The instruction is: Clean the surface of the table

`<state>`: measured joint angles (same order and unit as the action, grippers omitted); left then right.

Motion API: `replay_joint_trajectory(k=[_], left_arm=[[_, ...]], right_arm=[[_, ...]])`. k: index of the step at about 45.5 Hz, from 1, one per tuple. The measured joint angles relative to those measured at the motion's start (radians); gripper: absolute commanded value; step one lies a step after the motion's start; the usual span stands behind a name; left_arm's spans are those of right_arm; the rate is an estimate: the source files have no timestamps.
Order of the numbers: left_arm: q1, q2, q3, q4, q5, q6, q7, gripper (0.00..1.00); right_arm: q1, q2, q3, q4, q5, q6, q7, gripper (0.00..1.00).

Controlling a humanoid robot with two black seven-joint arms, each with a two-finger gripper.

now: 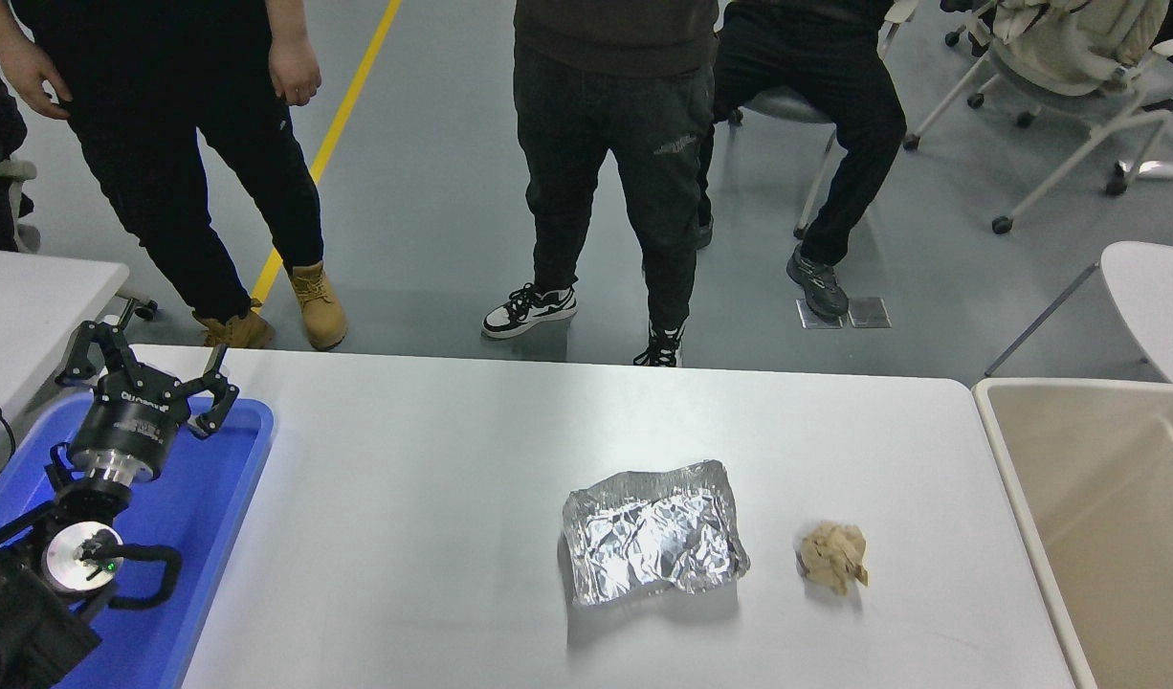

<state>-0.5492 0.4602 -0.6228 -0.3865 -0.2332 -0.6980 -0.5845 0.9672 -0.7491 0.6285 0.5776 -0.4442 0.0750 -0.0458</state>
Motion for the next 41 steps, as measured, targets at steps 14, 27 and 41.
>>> replay_joint_trajectory(k=[14,27,41], left_arm=[[0.000,0.000,0.000,0.000,0.000,0.000,0.000,1.00],[0.000,0.000,0.000,0.000,0.000,0.000,0.000,1.00],[0.000,0.000,0.000,0.000,0.000,0.000,0.000,1.00]], right_arm=[[-0.011,0.068,0.215,0.101,-0.003,-0.003,0.086,0.98],[-0.090,0.196,0.357,0.135,-0.004,-0.004,0.211,0.98],[-0.217,0.320,0.401,0.165,-0.006,-0.005,0.360,0.98]])
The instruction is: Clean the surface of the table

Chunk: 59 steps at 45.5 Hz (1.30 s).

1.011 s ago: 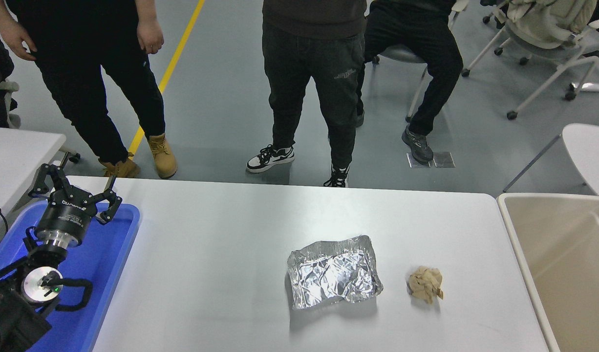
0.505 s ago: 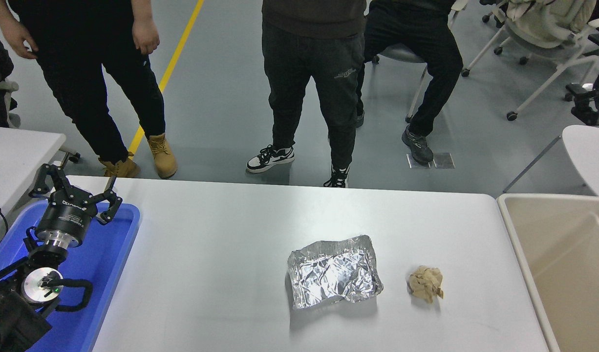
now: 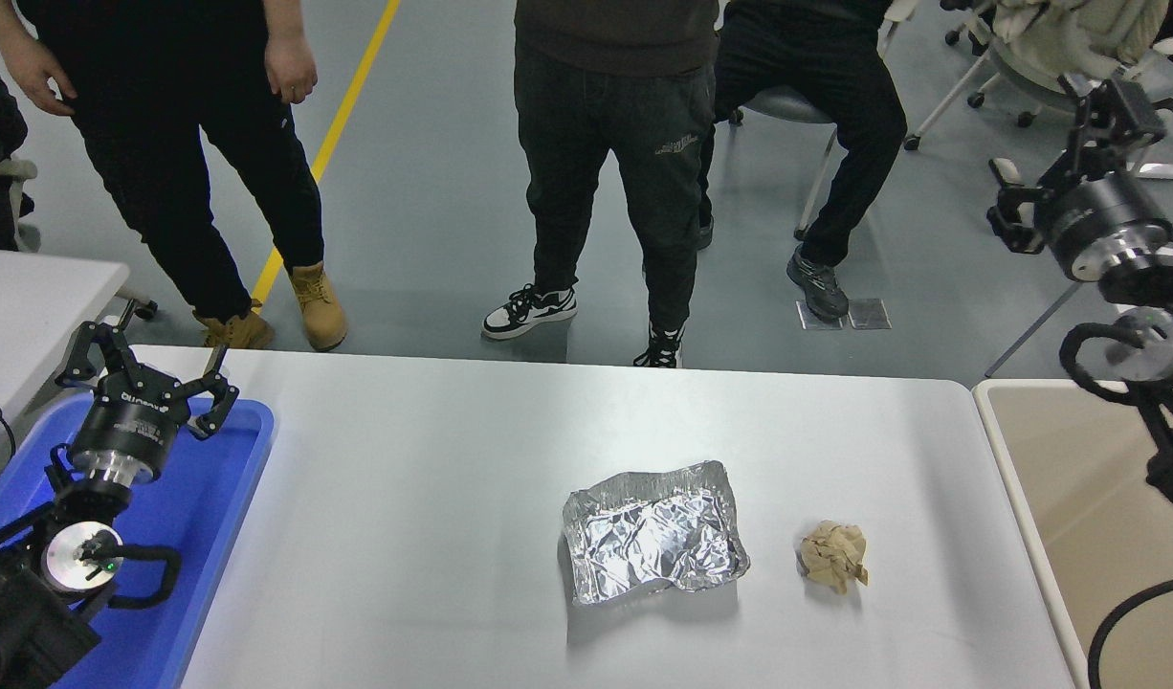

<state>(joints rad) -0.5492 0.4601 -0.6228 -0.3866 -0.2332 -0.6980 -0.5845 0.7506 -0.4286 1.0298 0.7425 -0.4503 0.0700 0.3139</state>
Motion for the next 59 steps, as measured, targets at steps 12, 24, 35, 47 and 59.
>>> replay_joint_trajectory(k=[12,24,35,47,59], left_arm=[[0.000,0.000,0.000,0.000,0.000,0.000,0.000,1.00],[0.000,0.000,0.000,0.000,0.000,0.000,0.000,1.00],[0.000,0.000,0.000,0.000,0.000,0.000,0.000,1.00],[0.000,0.000,0.000,0.000,0.000,0.000,0.000,1.00],[0.000,0.000,0.000,0.000,0.000,0.000,0.000,1.00]], right_arm=[[-0.093,0.085,0.007,0.003,-0.004,-0.004,0.096,0.98],[-0.158,0.123,0.010,-0.003,-0.005,-0.006,0.137,0.98],[-0.185,0.135,0.009,-0.006,-0.005,-0.007,0.147,0.99],[-0.167,0.094,-0.033,-0.010,-0.006,-0.006,0.151,0.98],[-0.042,-0.077,-0.319,-0.008,-0.008,0.008,0.151,0.98]])
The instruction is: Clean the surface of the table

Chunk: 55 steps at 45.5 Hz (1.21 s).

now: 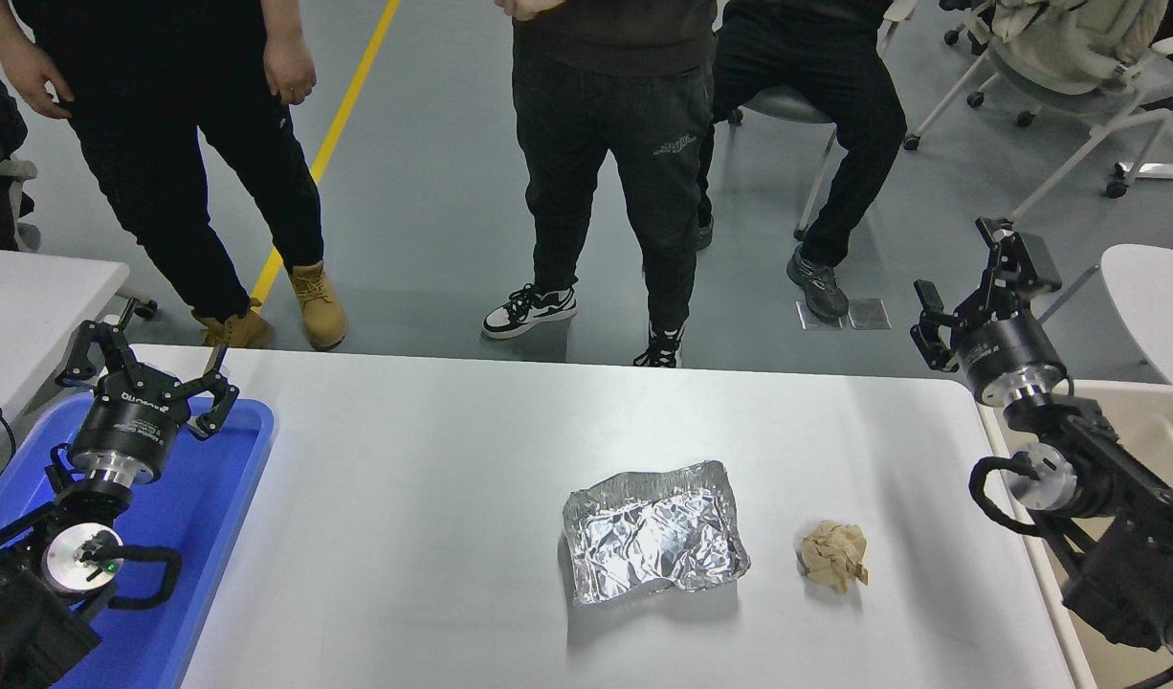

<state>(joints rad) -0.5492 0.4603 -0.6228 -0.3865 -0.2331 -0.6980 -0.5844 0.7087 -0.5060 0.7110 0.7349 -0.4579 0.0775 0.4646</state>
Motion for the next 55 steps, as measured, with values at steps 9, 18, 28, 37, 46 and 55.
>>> replay_joint_trajectory(k=[9,18,28,37,46,55], left_arm=[[0.000,0.000,0.000,0.000,0.000,0.000,0.000,1.00],[0.000,0.000,0.000,0.000,0.000,0.000,0.000,1.00],[0.000,0.000,0.000,0.000,0.000,0.000,0.000,1.00],[0.000,0.000,0.000,0.000,0.000,0.000,0.000,1.00],[0.000,0.000,0.000,0.000,0.000,0.000,0.000,1.00],[0.000,0.000,0.000,0.000,0.000,0.000,0.000,1.00]], right_arm=[[0.146,-0.109,-0.265,0.008,-0.061,0.037,0.000,0.98],[0.276,-0.184,-0.479,0.062,-0.225,0.069,0.003,0.98],[0.400,-0.238,-0.700,0.237,-0.480,0.084,0.017,0.98],[0.473,-0.223,-0.866,0.348,-0.677,0.088,0.021,0.98],[0.519,-0.149,-0.999,0.380,-0.769,0.090,0.017,0.98],[0.530,-0.043,-1.088,0.322,-0.797,0.088,0.014,0.98]])
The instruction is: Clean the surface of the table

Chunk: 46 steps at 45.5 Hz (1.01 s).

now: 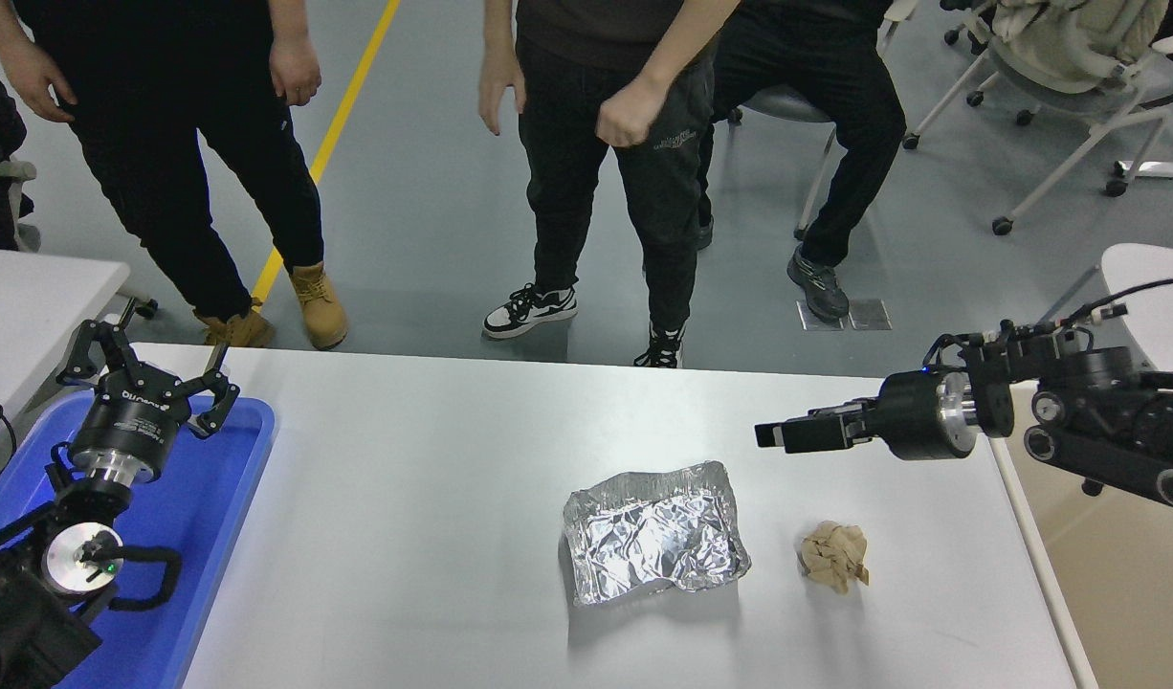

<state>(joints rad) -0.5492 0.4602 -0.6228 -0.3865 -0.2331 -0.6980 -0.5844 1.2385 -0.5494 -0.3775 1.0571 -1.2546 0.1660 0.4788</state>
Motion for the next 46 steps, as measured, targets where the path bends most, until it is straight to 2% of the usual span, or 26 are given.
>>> replay_joint_trajectory(k=[18,28,46], left_arm=[[0.000,0.000,0.000,0.000,0.000,0.000,0.000,1.00],[0.000,0.000,0.000,0.000,0.000,0.000,0.000,1.00],[0.000,0.000,0.000,0.000,0.000,0.000,0.000,1.00]], right_arm=[[-0.088,0.215,-0.070,-0.186,-0.009,-0.016,-0.003,0.98],[-0.126,0.274,-0.077,-0.249,-0.009,-0.046,-0.007,0.98],[-0.183,0.296,-0.081,-0.321,-0.009,-0.105,-0.009,0.97]])
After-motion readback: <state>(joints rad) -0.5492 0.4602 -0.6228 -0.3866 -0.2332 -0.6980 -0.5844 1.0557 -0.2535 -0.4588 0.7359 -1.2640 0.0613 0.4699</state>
